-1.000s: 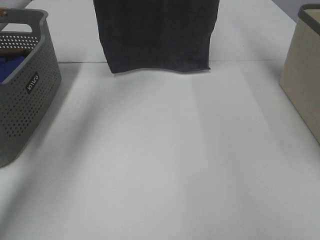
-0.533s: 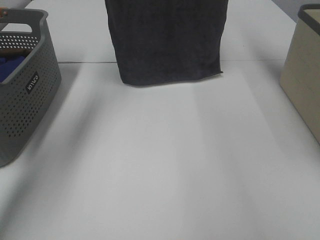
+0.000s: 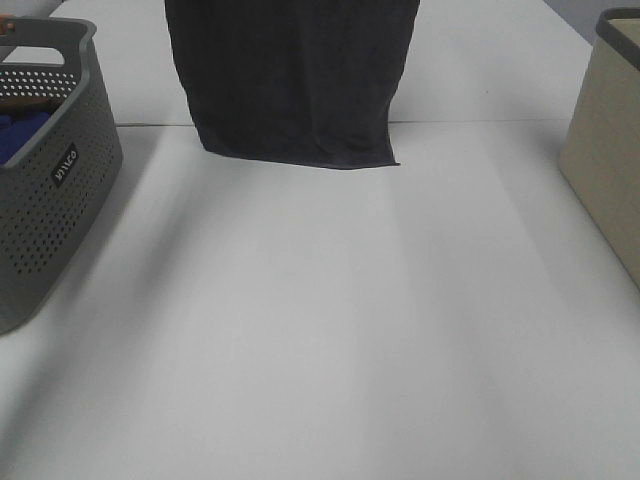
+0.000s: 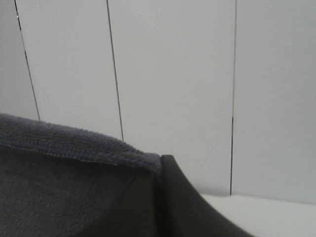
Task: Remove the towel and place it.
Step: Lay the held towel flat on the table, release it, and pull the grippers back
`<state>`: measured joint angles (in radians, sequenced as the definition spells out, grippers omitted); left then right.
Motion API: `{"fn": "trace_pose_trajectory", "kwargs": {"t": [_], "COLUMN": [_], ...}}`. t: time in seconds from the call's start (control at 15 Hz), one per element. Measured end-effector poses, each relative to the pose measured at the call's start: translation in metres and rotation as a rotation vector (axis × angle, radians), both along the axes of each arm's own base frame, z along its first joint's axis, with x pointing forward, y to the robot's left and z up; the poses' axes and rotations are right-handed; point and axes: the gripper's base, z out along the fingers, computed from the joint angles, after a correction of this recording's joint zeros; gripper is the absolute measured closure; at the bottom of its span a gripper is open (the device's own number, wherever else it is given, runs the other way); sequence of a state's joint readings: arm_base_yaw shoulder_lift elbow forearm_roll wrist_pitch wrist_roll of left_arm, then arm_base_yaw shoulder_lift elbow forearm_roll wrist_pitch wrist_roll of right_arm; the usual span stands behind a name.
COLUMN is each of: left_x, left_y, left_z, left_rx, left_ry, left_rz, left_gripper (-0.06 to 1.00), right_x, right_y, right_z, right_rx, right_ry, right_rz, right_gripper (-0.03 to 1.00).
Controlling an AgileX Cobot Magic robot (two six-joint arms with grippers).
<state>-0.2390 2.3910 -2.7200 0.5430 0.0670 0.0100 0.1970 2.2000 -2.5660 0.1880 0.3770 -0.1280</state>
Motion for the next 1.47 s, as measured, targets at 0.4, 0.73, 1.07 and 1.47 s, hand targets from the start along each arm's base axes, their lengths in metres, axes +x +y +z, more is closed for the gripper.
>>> {"fn": "trace_pose_trajectory", "kwargs": {"t": [0.4, 0.73, 1.07, 1.47], "left_x": [-0.056, -0.095, -0.133, -0.238], "left_y": [-0.013, -0.017, -0.012, 0.012], "left_z": [0.013, 0.014, -0.003, -0.018], "left_rx": [-0.086, -0.207, -0.257, -0.221], "left_ry": [0.631, 0.988, 1.214, 1.377], "left_rz": [0.121, 0.008, -0.014, -0.07], "left_gripper": [0.94, 0.94, 0.94, 0.94], "right_x": [-0.052, -0.107, -0.15, -0.231], "right_y": [-0.004, -0.014, -0.018, -0.023], "right_z": [0.01, 0.033, 0.024, -0.019], "right_rx": [-0.098, -0.16, -0.138, -0.084], "right_ry": [0.399, 0.593, 0.729, 0.947], "right_rz": [0.11, 0.153, 0.19, 0.271], "right_gripper": [0.96, 0.96, 0.96, 0.96]}}
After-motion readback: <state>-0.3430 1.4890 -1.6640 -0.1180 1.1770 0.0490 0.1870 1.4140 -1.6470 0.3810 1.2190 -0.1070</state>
